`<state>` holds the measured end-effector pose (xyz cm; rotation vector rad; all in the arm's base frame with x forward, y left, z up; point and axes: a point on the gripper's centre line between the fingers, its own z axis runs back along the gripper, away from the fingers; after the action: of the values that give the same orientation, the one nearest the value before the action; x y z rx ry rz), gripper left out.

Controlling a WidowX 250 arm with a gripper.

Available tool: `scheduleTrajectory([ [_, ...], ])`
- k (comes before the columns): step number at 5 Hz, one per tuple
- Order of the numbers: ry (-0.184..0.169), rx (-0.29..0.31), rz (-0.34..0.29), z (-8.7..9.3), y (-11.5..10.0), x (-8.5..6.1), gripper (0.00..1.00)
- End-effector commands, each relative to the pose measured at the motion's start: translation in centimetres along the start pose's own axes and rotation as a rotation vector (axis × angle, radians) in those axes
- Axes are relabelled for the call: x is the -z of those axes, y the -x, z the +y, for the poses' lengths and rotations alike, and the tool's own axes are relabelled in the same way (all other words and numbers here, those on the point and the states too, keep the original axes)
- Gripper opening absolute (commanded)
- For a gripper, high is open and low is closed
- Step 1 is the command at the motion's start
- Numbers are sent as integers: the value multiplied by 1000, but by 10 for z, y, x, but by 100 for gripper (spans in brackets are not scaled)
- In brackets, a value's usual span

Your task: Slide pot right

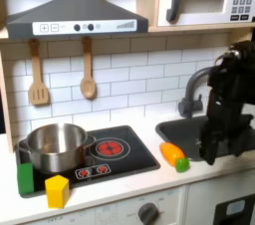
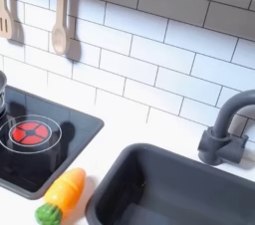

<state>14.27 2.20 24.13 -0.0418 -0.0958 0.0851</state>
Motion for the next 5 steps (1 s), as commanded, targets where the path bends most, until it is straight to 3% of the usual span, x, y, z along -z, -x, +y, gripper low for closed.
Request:
scheduleTrajectory([
  [1,-6,-42,-11,23,-25,-2,100],
  [5,-28,-84,-39,60,-82,-4,100],
])
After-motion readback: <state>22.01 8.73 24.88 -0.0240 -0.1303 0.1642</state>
